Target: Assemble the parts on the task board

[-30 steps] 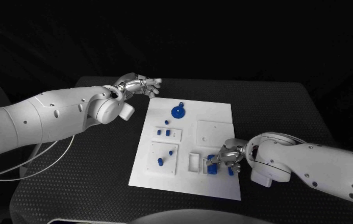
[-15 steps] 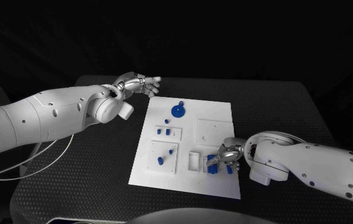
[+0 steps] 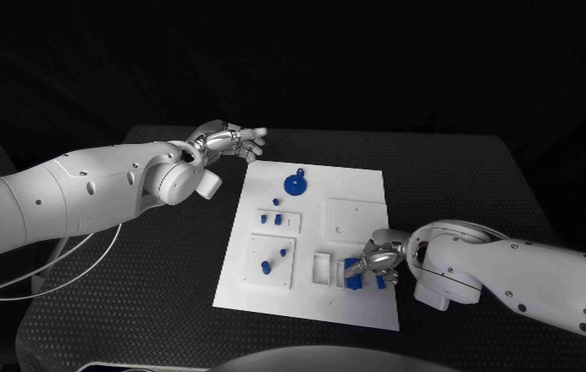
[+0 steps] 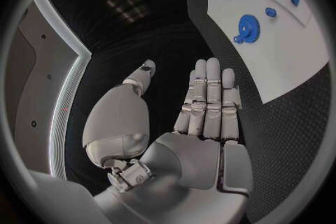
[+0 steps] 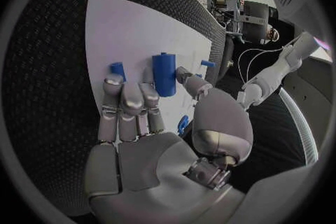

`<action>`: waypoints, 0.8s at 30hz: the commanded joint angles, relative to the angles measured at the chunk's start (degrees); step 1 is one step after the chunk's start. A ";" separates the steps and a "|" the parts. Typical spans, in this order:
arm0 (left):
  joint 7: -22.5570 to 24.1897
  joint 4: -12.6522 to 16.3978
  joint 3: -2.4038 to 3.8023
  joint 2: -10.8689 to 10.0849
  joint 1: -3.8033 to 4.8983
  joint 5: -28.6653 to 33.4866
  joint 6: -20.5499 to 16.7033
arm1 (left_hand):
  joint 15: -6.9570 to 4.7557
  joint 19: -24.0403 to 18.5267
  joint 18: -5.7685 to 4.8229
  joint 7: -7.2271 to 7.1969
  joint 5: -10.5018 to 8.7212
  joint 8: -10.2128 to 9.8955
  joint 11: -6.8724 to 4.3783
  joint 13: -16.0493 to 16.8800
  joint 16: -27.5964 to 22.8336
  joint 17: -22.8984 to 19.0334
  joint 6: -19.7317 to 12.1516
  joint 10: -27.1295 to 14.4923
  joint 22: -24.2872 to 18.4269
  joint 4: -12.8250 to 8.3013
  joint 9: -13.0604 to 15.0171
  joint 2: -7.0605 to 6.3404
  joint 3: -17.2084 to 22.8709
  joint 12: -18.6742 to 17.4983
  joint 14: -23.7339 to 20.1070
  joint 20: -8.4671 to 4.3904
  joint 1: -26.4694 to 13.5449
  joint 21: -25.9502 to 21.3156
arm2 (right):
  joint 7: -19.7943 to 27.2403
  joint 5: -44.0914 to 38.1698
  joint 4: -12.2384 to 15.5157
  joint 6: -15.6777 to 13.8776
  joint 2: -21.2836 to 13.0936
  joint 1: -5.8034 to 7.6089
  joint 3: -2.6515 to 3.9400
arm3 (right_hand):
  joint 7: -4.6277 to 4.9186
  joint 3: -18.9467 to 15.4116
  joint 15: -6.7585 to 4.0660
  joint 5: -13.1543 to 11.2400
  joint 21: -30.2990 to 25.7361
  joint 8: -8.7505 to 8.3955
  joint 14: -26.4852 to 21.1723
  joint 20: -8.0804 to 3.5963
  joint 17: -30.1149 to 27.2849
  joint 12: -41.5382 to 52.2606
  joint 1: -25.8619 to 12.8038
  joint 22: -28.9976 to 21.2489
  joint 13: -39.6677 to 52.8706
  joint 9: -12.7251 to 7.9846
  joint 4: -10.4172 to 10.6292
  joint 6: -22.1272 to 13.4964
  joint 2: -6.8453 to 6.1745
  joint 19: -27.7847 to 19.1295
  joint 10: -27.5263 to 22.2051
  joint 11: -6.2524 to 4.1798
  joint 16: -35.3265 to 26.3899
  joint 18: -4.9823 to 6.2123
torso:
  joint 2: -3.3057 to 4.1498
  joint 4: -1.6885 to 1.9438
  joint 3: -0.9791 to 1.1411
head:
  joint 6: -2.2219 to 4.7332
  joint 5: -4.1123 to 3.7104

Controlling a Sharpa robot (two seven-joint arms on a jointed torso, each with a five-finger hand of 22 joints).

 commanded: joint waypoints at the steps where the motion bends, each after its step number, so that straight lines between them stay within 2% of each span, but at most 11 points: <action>1: 0.13 0.18 0.03 -0.06 0.03 0.00 0.76 | 0.23 -0.45 0.71 -0.07 -0.30 -0.03 0.17 -0.05 -0.21 0.07 -0.37 0.11 1.09 0.00 0.09 0.26 -0.24 -0.10 0.06 -0.12 0.32 -0.21 | -0.34 1.90 0.79 -1.04 -0.75 -0.13 -0.13 | -0.07 0.33 -0.21 0.25 0.22 0.20 -0.34 0.05 -0.10 0.16 -0.27 0.52 -0.10 0.20 0.13 0.46 0.17 0.23 0.41 0.03 0.24 0.83 | 0.01 -0.01 -0.01 | 0.09 0.05; 9: 0.00 0.13 0.03 -0.12 0.05 -0.05 0.69 | 0.24 -0.45 0.71 -0.07 -0.31 -0.01 0.17 -0.05 -0.22 0.10 -0.39 0.12 1.10 -0.06 0.11 0.33 -0.34 -0.12 0.07 -0.11 0.48 -0.21 | -0.54 6.85 2.11 -0.88 -1.89 2.41 -0.11 | -0.07 0.59 -0.21 0.28 0.25 0.15 -0.40 0.10 -0.30 -0.08 -1.00 0.50 -0.32 0.27 0.25 0.52 0.07 0.21 0.27 0.02 0.32 0.83 | -0.03 0.00 -0.11 | 0.16 0.27; 13: -0.06 0.06 0.03 -0.10 0.06 -0.05 0.48 | 0.27 -0.46 0.71 -0.07 -0.31 -0.01 0.17 -0.05 -0.28 0.10 -0.40 0.12 1.10 -0.06 0.12 0.30 -0.43 -0.14 -0.01 -0.09 0.52 -0.22 | -1.08 7.90 2.96 -0.74 -2.40 3.52 -0.10 | -0.09 0.72 -0.22 0.26 0.30 0.13 -0.45 0.09 -0.41 -0.14 -1.29 0.52 -0.34 0.33 0.09 0.56 -0.40 0.20 0.25 0.00 0.39 0.83 | -0.01 0.04 -0.10 | 0.22 0.24; 14: -0.06 0.07 0.03 -0.12 0.06 -0.05 0.47 | 0.29 -0.47 0.71 -0.06 -0.31 -0.01 0.18 -0.05 -0.32 0.10 -0.41 0.11 1.10 -0.06 0.12 0.28 -0.47 -0.15 -0.07 -0.08 0.54 -0.23 | -1.19 8.04 3.08 -0.74 -2.41 3.70 -0.10 | -0.10 0.77 -0.23 0.26 0.32 0.12 -0.46 0.08 -0.44 -0.16 -1.28 0.52 -0.35 0.34 -0.01 0.58 -0.55 0.20 0.24 0.00 0.41 0.83 | -0.03 0.07 -0.13 | 0.22 0.23; 18: -0.11 0.06 0.03 -0.16 0.06 -0.07 0.44 | 0.36 -0.51 0.71 -0.06 -0.31 0.00 0.18 -0.06 -0.45 0.08 -0.44 0.11 1.10 -0.03 0.14 0.26 -0.60 -0.18 -0.24 -0.04 0.61 -0.26 | -1.43 8.65 3.04 -0.69 -1.81 3.93 -0.10 | -0.12 0.86 -0.24 0.27 0.35 0.15 -0.48 0.07 -0.50 -0.20 -1.30 0.53 -0.37 0.39 -0.16 0.66 -0.76 0.20 0.21 -0.02 0.46 0.83 | 0.04 0.10 -0.07 | 0.20 0.32; 24: -0.19 0.19 0.03 -0.20 0.09 -0.13 0.54 | 0.39 -0.54 0.71 -0.06 -0.30 0.01 0.18 -0.06 -0.51 0.08 -0.44 0.11 1.10 -0.01 0.15 0.27 -0.66 -0.20 -0.32 -0.01 0.67 -0.28 | -1.97 9.24 1.56 -0.37 0.54 3.94 -0.12 | -0.12 0.89 -0.24 0.20 0.36 0.15 -0.52 0.09 -0.56 -0.33 -1.48 0.52 -0.50 0.42 -0.13 0.70 -0.83 0.18 0.06 -0.02 0.48 0.83 | 0.10 -0.04 -0.06 | 0.10 0.53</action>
